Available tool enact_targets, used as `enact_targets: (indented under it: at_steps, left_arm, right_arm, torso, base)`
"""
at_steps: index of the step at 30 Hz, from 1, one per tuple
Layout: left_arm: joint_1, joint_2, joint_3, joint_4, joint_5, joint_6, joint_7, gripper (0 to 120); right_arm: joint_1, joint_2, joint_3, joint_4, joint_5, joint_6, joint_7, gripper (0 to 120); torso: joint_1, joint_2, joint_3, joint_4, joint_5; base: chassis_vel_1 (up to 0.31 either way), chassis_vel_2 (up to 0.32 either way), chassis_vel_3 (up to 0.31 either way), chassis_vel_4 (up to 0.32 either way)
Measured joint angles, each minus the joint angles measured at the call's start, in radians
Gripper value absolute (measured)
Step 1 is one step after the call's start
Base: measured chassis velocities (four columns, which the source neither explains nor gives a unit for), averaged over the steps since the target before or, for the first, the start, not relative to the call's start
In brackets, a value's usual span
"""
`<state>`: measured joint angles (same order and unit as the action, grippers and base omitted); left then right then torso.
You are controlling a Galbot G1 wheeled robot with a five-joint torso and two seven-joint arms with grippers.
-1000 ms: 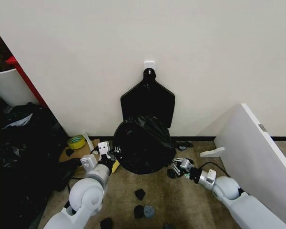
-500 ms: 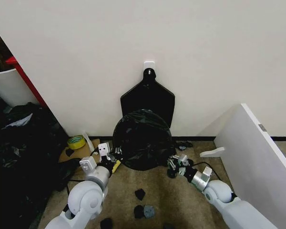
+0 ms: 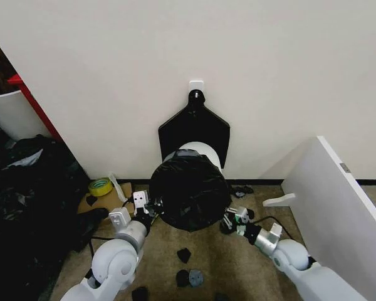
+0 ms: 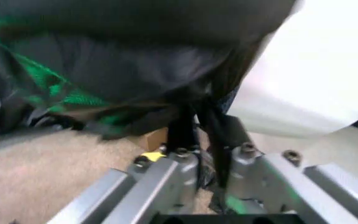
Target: Place the garbage bag over the trash bin.
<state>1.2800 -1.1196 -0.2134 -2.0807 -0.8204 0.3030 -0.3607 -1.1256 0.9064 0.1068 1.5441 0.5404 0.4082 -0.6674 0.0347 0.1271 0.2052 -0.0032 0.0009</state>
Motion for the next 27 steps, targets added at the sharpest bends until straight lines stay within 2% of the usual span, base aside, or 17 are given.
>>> enact_targets:
  at_steps: [4,5,8,12,14,15,17,20,21,25,27]
  left_arm:
    - [-0.018,0.009,-0.001,0.016,0.009,-0.008,0.0,0]
    - [-0.018,0.009,-0.001,0.016,0.009,-0.008,0.0,0]
    - [-0.025,0.016,-0.002,0.018,0.01,-0.007,0.0,0]
    - [-0.032,0.029,0.001,0.018,0.017,0.008,-0.002,0]
    - [-0.032,0.03,0.001,0.018,0.018,0.008,-0.002,0]
    - [-0.033,0.038,0.007,0.021,0.04,0.009,0.001,0]
    - [-0.028,0.049,0.017,0.03,0.079,-0.005,0.015,0]
    - [-0.012,0.076,0.034,0.061,0.194,-0.085,0.075,0]
    - [-0.012,0.076,0.034,0.061,0.194,-0.085,0.075,0]
    - [0.002,0.102,0.045,0.118,0.324,-0.215,0.186,0]
    - [0.006,0.105,0.041,0.153,0.379,-0.294,0.246,0]
  right_arm:
    - [0.013,-0.046,0.04,-0.029,0.015,0.017,-0.153,26]
    - [0.013,-0.046,0.04,-0.029,0.015,0.017,-0.153,26]
    - [0.028,-0.064,0.082,-0.08,-0.002,0.023,-0.275,38]
    - [0.054,-0.063,0.165,-0.175,-0.038,0.029,-0.437,54]
    - [0.055,-0.063,0.173,-0.181,-0.038,0.029,-0.449,54]
    - [0.063,-0.054,0.221,-0.201,-0.029,0.017,-0.51,63]
    - [0.069,-0.044,0.277,-0.196,0.014,-0.009,-0.549,71]
    - [0.068,-0.043,0.317,-0.118,0.161,-0.073,-0.509,85]
    - [0.068,-0.043,0.317,-0.118,0.161,-0.073,-0.509,85]
    - [0.038,-0.075,0.285,0.043,0.341,-0.157,-0.335,98]
    - [0.014,-0.089,0.248,0.143,0.36,-0.214,-0.158,100]
  torso:
    - [0.0,0.0,0.0,0.0,-0.0001]
    - [0.0,0.0,0.0,0.0,-0.0001]
    - [0.0,0.0,0.0,0.0001,-0.0003]
    - [0.0,0.0,0.0,-0.0001,0.0]
    - [0.0,0.0,0.0,-0.0001,0.0]
    - [0.0,0.0,0.0,-0.0001,0.0001]
    - [0.0,0.0,0.0,-0.0001,-0.0001]
    - [0.0,0.0,0.0,0.0,-0.0001]
    - [0.0,0.0,0.0,0.0,-0.0001]
    - [0.0,0.0,0.0,0.0001,-0.0006]
    - [0.0,0.0,0.0,-0.0002,-0.0002]
  base:
    - [0.0,0.0,0.0,0.0]
    - [0.0,0.0,0.0,0.0]
    - [0.0,0.0,0.0,0.0]
    - [0.0,0.0,0.0,0.0]
    - [0.0,0.0,0.0,0.0]
    - [0.0,0.0,0.0,0.0]
    - [0.0,0.0,0.0,0.0]
    - [0.0,0.0,0.0,0.0]
    - [0.0,0.0,0.0,0.0]
    - [0.0,0.0,0.0,0.0]
    - [0.0,0.0,0.0,0.0]
